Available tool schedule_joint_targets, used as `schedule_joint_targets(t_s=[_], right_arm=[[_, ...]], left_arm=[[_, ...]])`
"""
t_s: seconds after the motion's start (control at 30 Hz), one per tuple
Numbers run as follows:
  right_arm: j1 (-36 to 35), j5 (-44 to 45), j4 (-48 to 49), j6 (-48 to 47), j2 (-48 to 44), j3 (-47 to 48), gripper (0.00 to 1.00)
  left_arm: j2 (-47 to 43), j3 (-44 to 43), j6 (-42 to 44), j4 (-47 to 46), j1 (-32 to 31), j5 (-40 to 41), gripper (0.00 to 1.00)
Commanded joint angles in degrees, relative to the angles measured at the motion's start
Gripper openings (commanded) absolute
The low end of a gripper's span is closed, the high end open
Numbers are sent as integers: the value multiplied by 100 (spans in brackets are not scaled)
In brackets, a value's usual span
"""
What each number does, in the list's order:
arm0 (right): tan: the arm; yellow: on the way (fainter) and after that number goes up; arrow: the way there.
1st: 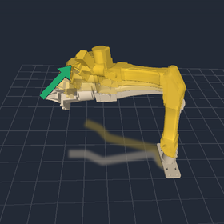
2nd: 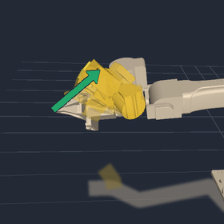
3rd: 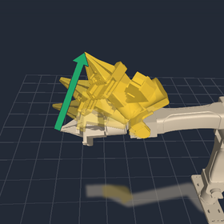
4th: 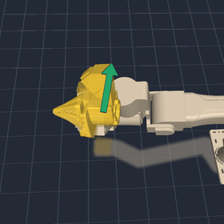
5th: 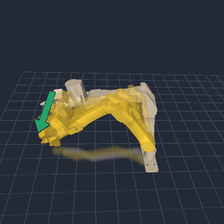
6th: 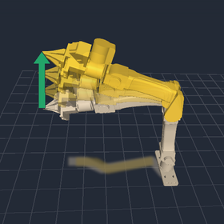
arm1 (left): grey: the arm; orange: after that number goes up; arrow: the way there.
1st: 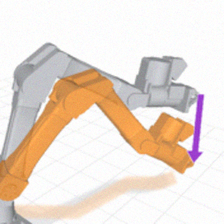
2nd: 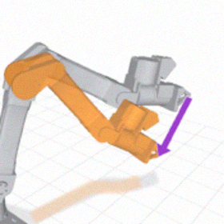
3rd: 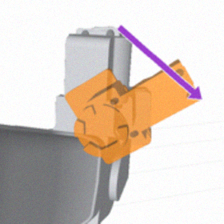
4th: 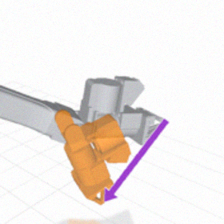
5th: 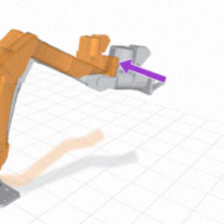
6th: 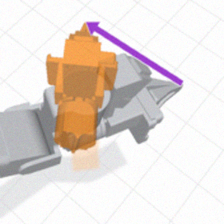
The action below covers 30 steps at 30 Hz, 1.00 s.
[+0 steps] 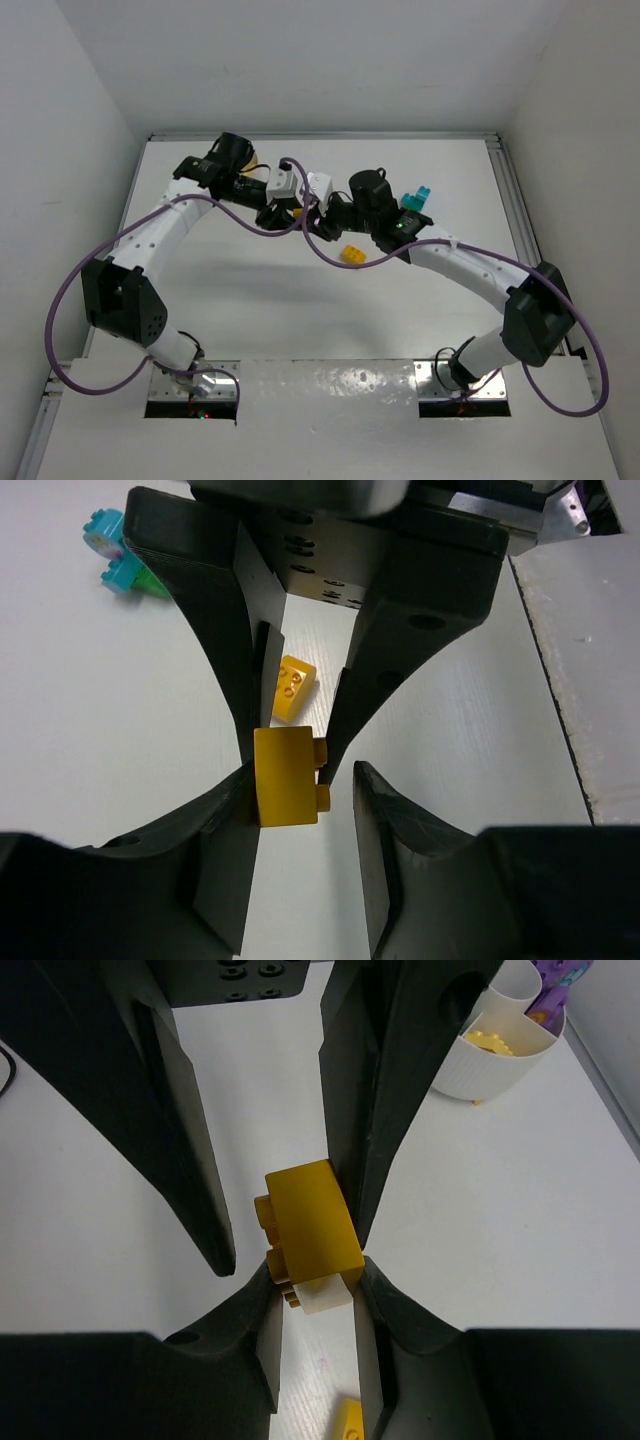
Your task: Sort the legos into containers by color
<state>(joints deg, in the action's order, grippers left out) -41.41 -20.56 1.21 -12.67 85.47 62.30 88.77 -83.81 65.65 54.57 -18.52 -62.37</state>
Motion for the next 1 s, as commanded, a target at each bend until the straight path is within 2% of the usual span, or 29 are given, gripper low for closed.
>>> schedule_joint_targets(t_s=[0.0,0.07,0.2,0.3,0.33,0.43,0.5,0.53,0.63,0.67,0.73,0.83,0.97], right_arm=[[-43,87,213,19,-30,186,0],[-43,131,213,1,-39,142,0],[-43,175,257,10,-57,115,0],[-43,201,248,19,-48,115,0],[-43,227,248,19,-57,89,0],[-43,411,265,193,-39,10,0],[-34,692,441,631,-57,-60,12],[-34,1128,519,729,-57,-174,35],[45,1982,836,1072,-66,-411,65],[89,2038,871,1195,-74,-447,69],[220,2292,1011,1756,-144,-613,76],[282,2354,1337,1882,-285,-947,76],[291,2276,1356,1996,-400,-1124,77]], left_arm=[[-70,-197,-87,-130,-90,-188,38],[-71,-293,-105,-148,-90,-153,39],[-62,-311,-140,-192,-90,-39,22],[-62,-320,-263,-262,-90,-38,4],[-70,-311,-420,-349,-90,-21,0],[-106,-303,-946,-857,-81,128,0],[-158,-198,-1833,-1558,-55,600,0],[-193,-136,-2393,-1841,-29,803,0],[-290,101,-3178,-2748,243,1786,0],[-282,110,-3303,-2889,244,1790,0],[-203,93,-3585,-3345,471,2665,0],[43,189,-3707,-3767,883,3280,0],[929,-310,-3858,-4016,1570,3512,0]])
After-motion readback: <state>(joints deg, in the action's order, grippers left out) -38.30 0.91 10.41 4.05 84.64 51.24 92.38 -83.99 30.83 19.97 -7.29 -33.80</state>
